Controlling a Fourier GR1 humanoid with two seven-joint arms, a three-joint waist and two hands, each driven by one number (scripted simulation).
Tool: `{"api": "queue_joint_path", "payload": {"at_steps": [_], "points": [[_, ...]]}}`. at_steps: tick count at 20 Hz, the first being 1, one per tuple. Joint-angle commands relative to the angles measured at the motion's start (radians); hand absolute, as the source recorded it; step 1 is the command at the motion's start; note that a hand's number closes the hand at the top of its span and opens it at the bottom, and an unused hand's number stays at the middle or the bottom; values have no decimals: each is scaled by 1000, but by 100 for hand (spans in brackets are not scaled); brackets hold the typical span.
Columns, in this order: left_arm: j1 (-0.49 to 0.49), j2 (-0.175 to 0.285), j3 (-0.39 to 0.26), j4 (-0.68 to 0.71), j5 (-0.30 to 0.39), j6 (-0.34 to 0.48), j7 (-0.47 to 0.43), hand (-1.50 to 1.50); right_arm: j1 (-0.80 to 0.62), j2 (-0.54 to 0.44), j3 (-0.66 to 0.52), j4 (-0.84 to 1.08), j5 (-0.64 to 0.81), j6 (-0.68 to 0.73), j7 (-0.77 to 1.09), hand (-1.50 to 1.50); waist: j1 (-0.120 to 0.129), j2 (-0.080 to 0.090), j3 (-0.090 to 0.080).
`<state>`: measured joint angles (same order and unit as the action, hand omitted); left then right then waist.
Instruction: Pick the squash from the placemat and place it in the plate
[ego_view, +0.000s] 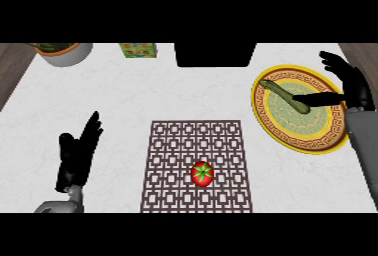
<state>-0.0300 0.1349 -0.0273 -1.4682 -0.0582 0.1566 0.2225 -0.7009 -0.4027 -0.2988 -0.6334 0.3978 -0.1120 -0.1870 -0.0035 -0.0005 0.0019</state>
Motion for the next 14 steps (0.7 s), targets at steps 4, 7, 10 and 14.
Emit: {"api": "queue_joint_path", "payload": {"at_steps": [4,7,10,14], "points": [[-1,-2,-4,-43,-3,-3,34,0,75,-23,-148,-23,-210,131,-129,-150,6,1,-1],[35,0,4,-47,-10,-2,25,0,161,-38,-148,-93,-255,213,-160,-150,1,-2,-2],[-47,-35,-8,51,-41,14,-7,0,126,-39,-144,31,-253,198,-259,-150,9,3,-1],[-14,-19,15,-26,-13,-12,28,0,101,-85,-148,102,-271,239,-341,-150,14,3,-1]]}}
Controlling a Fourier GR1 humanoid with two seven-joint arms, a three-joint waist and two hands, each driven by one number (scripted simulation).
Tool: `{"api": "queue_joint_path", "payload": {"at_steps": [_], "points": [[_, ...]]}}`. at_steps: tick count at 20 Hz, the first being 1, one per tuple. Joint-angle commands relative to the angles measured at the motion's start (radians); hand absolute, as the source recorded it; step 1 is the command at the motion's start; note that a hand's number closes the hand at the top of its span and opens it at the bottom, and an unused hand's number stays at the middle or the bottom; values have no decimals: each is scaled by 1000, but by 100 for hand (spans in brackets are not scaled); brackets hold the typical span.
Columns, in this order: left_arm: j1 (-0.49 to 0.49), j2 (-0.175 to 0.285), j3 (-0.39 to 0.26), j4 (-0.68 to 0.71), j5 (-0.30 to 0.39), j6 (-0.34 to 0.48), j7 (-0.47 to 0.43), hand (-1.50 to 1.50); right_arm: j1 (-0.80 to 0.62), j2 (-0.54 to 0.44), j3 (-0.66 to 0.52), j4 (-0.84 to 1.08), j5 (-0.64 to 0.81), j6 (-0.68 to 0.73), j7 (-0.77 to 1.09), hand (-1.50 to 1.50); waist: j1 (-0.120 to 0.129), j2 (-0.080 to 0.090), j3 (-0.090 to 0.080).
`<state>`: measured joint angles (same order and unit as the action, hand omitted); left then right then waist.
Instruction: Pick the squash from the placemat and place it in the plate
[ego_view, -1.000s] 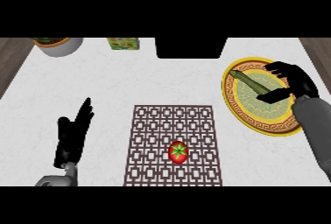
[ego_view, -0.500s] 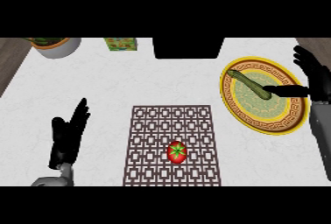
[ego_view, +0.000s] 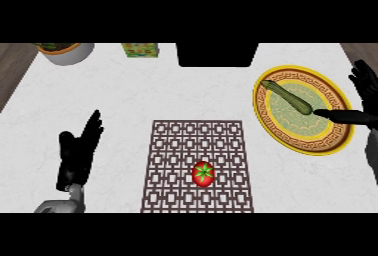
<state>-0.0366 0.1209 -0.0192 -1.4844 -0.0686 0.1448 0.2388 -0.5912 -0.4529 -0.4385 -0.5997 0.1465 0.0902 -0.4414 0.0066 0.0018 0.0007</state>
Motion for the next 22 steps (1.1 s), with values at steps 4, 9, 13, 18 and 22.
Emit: {"api": "queue_joint_path", "payload": {"at_steps": [4,9,13,18,22], "points": [[24,-32,-12,9,-35,12,-38,0,21,-10,34,47,-11,4,-101,-150,1,0,0],[34,4,32,31,-1,-38,-66,0,-5,12,43,101,4,-105,-74,-150,2,0,0],[21,41,48,-57,9,-63,42,0,41,6,72,49,19,-126,-31,-150,-2,-2,-1],[35,-41,-16,-44,-54,-6,-3,0,-24,-10,66,177,21,-165,-86,-150,4,1,0],[-23,-23,33,20,-28,-22,3,0,24,-38,64,173,14,-173,-118,-150,0,0,0]]}}
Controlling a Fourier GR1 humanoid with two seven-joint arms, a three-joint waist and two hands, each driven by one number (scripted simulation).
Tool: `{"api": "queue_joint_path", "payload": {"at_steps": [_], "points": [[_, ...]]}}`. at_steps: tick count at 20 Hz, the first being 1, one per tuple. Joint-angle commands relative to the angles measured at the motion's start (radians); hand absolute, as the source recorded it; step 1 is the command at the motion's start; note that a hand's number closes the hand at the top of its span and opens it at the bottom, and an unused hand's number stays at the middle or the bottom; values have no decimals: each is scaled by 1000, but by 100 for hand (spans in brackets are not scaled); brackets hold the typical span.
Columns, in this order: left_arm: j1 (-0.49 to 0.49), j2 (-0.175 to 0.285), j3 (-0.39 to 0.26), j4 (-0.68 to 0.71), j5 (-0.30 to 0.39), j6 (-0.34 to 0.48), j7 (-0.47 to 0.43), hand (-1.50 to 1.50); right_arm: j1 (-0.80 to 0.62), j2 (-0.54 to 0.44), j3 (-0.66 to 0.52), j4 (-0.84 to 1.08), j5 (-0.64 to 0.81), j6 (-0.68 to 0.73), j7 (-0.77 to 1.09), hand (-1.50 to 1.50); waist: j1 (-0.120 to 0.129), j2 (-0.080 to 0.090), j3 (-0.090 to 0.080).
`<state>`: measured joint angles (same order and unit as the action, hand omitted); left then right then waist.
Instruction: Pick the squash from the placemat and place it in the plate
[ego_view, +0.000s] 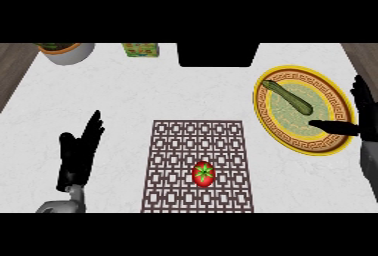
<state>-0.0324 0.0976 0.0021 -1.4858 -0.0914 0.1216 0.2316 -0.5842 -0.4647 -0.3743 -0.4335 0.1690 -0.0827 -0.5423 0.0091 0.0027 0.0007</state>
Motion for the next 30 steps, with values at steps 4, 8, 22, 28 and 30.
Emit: {"api": "queue_joint_path", "payload": {"at_steps": [4,8,22,28,30], "points": [[32,23,26,15,8,-32,-71,0,14,-48,-12,94,-7,-1,-49,-150,4,1,0],[-57,-25,13,55,-16,18,6,0,-30,-91,-14,170,6,-9,-76,-150,7,4,1],[-6,-5,36,64,1,-29,-71,0,27,-159,-79,201,-78,-35,-136,-150,6,3,1],[-29,-22,21,70,-22,-9,-56,0,47,-191,-94,270,-73,-81,-181,-150,15,8,3],[-27,-73,-21,65,-61,39,-47,0,64,-207,-87,255,-81,-31,-169,-150,7,5,2]]}}
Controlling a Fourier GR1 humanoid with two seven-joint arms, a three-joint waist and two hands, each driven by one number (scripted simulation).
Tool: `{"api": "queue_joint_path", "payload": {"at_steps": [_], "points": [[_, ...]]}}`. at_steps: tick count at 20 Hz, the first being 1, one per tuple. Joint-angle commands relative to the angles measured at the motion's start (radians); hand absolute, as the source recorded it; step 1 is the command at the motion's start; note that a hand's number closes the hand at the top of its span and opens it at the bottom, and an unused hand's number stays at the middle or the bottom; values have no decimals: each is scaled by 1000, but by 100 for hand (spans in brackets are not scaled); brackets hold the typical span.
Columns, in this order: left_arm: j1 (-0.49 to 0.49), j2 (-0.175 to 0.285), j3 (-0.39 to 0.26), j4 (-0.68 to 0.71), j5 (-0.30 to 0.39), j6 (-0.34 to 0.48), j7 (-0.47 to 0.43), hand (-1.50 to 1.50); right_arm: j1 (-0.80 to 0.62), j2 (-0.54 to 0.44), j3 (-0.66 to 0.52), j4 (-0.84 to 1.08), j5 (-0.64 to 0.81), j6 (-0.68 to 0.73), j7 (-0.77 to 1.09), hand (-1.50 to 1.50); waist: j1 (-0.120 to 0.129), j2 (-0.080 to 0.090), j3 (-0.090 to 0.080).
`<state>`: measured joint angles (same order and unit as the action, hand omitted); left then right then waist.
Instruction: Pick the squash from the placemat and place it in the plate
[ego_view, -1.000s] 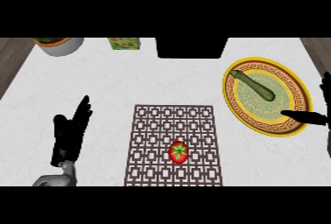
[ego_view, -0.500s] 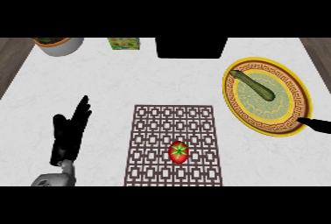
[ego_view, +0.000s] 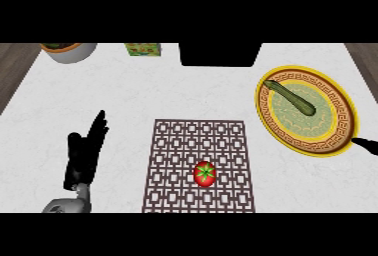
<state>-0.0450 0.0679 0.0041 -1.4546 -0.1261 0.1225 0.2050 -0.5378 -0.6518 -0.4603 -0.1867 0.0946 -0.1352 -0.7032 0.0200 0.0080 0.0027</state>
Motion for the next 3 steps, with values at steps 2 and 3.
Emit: {"api": "queue_joint_path", "payload": {"at_steps": [2,3], "points": [[-45,34,42,18,35,-37,8,0,1,-38,10,13,8,4,9,-150,0,0,0],[47,4,-15,-91,13,-24,50,0,13,-17,12,12,6,-23,13,-150,1,-3,0]]}}
